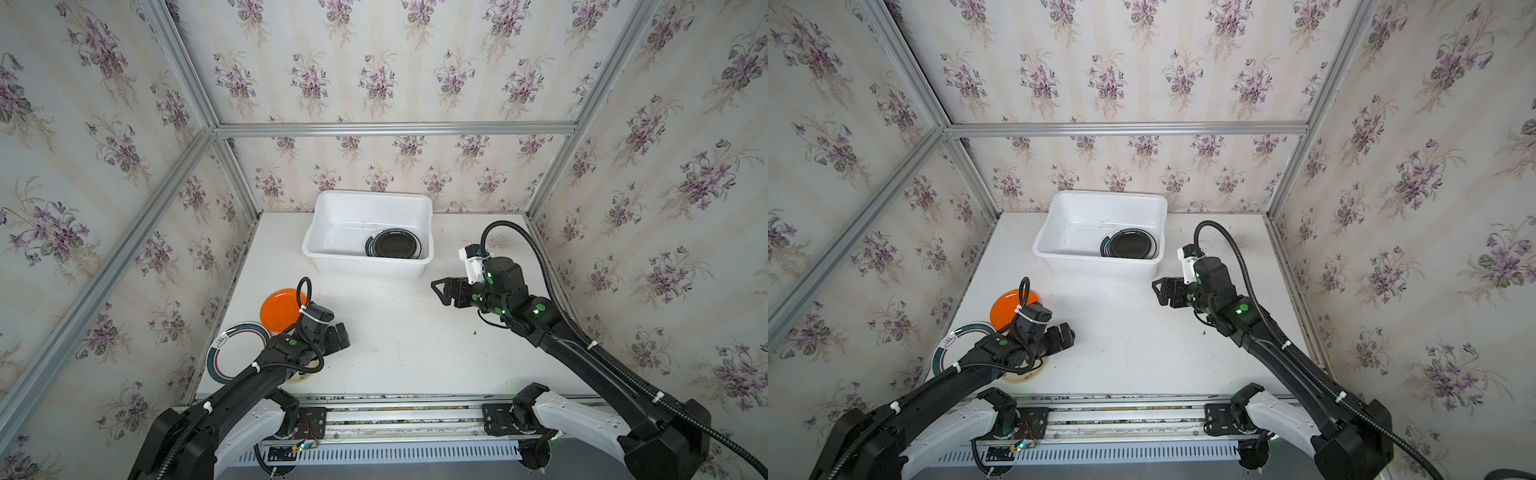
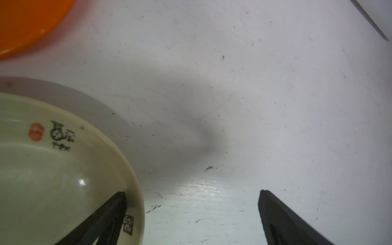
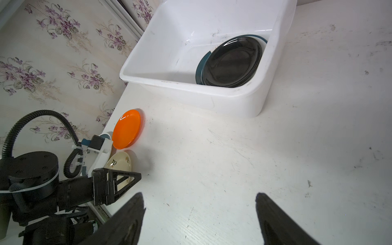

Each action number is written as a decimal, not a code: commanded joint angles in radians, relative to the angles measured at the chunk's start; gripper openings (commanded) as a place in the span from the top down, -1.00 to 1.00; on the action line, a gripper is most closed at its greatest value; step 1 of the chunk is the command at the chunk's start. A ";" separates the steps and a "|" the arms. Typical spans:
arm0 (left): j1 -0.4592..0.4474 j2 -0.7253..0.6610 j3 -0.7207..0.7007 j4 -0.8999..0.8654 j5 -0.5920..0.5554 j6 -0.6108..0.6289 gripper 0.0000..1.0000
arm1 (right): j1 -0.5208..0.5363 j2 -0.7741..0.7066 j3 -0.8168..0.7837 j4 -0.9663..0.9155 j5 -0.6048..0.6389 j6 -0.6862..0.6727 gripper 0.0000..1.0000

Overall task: Place the plates into the plastic bin on the countertop
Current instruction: Place the plate in the plastic bin, then move the plate at the center of the table.

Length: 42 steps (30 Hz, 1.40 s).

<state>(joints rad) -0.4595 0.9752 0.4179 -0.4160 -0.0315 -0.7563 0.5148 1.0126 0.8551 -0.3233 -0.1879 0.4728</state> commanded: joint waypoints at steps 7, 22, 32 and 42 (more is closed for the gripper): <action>-0.045 0.020 0.000 0.149 0.048 0.004 -0.99 | -0.001 0.019 -0.005 0.005 0.022 0.000 -0.70; -0.203 0.212 0.090 0.348 0.111 0.017 -0.99 | -0.001 0.047 0.018 -0.025 0.062 0.001 -0.70; -0.176 0.020 0.066 0.105 0.027 -0.032 -0.99 | -0.001 0.046 0.018 -0.021 0.042 0.011 -0.70; 0.083 -0.273 -0.010 -0.225 -0.031 -0.008 -0.61 | -0.001 0.027 0.012 -0.025 0.008 0.011 -0.70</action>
<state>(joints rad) -0.4107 0.7250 0.4099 -0.5072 -0.0227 -0.7860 0.5140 1.0454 0.8562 -0.3534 -0.1555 0.4824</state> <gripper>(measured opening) 0.799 0.852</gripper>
